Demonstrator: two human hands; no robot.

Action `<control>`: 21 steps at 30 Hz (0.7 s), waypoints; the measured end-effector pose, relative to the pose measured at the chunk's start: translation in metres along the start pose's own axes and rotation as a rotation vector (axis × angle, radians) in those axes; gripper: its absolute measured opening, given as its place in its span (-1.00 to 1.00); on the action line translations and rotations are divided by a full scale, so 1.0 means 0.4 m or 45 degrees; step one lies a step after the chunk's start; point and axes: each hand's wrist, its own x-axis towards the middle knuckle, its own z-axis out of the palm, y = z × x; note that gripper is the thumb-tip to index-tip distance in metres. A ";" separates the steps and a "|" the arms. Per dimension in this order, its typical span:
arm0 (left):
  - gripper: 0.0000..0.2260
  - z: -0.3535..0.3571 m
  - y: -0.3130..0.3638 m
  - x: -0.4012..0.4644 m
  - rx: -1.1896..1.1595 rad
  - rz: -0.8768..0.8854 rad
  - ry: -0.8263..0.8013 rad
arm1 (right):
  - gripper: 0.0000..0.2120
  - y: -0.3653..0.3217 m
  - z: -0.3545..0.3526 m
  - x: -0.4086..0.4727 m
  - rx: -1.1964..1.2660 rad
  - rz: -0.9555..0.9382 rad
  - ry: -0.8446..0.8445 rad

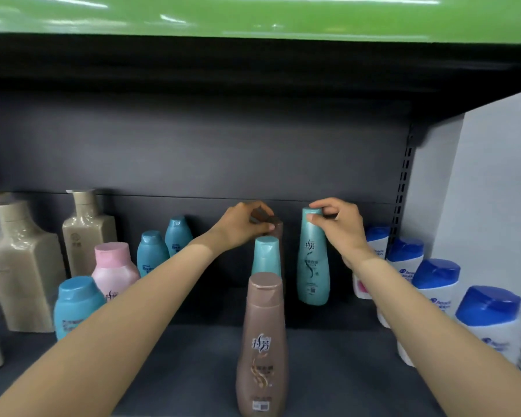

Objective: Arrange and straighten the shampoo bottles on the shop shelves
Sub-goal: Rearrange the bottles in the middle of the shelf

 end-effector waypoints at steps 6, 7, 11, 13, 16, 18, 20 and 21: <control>-0.85 -0.037 0.078 -0.042 0.042 0.074 0.193 | -0.77 -0.097 -0.067 -0.074 0.016 0.078 0.005; -0.87 -0.043 0.101 -0.059 0.031 0.107 0.211 | -0.78 -0.122 -0.081 -0.095 0.014 0.070 0.013; -0.92 -0.058 0.193 -0.151 -0.046 0.308 0.220 | -0.80 -0.211 -0.134 -0.192 -0.031 0.038 0.105; -0.89 -0.060 0.234 -0.202 -0.045 0.419 0.187 | -0.84 -0.243 -0.155 -0.248 -0.060 0.053 0.143; -0.84 -0.055 0.294 -0.276 -0.071 0.523 0.106 | -0.88 -0.281 -0.184 -0.338 -0.067 0.105 0.215; -0.79 -0.042 0.334 -0.326 -0.097 0.551 0.032 | -0.86 -0.305 -0.201 -0.396 -0.050 0.129 0.270; -0.71 -0.022 0.364 -0.369 -0.103 0.556 -0.034 | -0.85 -0.329 -0.219 -0.446 0.017 0.153 0.301; -0.66 -0.010 0.375 -0.390 -0.103 0.548 -0.071 | -0.86 -0.339 -0.231 -0.469 0.065 0.169 0.309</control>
